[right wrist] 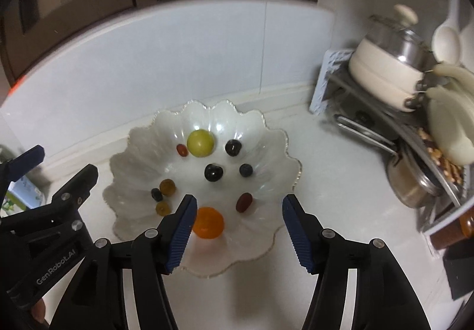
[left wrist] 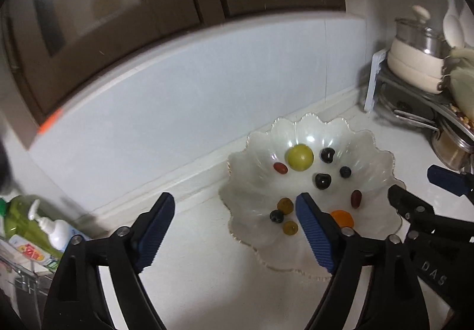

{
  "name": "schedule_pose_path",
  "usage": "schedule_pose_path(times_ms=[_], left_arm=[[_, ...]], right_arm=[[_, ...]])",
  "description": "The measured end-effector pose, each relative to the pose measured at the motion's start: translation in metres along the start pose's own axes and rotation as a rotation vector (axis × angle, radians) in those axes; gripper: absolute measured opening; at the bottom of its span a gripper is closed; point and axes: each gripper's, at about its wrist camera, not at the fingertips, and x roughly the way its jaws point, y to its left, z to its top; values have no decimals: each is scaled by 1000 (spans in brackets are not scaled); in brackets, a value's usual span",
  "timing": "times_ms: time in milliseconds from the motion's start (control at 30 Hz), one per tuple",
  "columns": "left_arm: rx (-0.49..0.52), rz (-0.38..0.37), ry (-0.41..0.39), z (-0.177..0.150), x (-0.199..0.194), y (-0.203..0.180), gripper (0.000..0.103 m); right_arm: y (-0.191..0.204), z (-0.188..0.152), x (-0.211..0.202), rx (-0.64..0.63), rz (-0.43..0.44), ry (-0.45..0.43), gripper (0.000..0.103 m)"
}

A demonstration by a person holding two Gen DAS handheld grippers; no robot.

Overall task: Organize fruits
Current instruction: 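Raise both open tools out of the bowl and back away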

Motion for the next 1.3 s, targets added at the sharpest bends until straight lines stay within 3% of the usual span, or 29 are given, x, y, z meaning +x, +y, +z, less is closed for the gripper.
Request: schedule_pose_path(times_ms=[300,467,700,900,1000,1133,1300], left_arm=[[-77,23,-139,-37,-82,12,94],[-119,24,-200,-72,-135,10,94],[-166,63,-281,-128,-213,1,94],[-195,37,-308,-172,-269,-4,96],[-187,25,-309,-191,-292,-8,97],[-191,2,-321,-213,-320,-12,97],[-196,27,-355,-235,-352,-12,101]], right_arm=[[-16,-40,-87,57,-41,-202,61],[-13,-76,-138,28,-31,-295,70],[-16,-140,-201,9,-19,-370,70],[-23,-190,-254,-17,-2,-408,70],[-25,-213,-278,-24,-24,-437,76],[-26,-236,-302,-29,-12,-448,77],[-26,-260,-330,-18,-5,-464,77]])
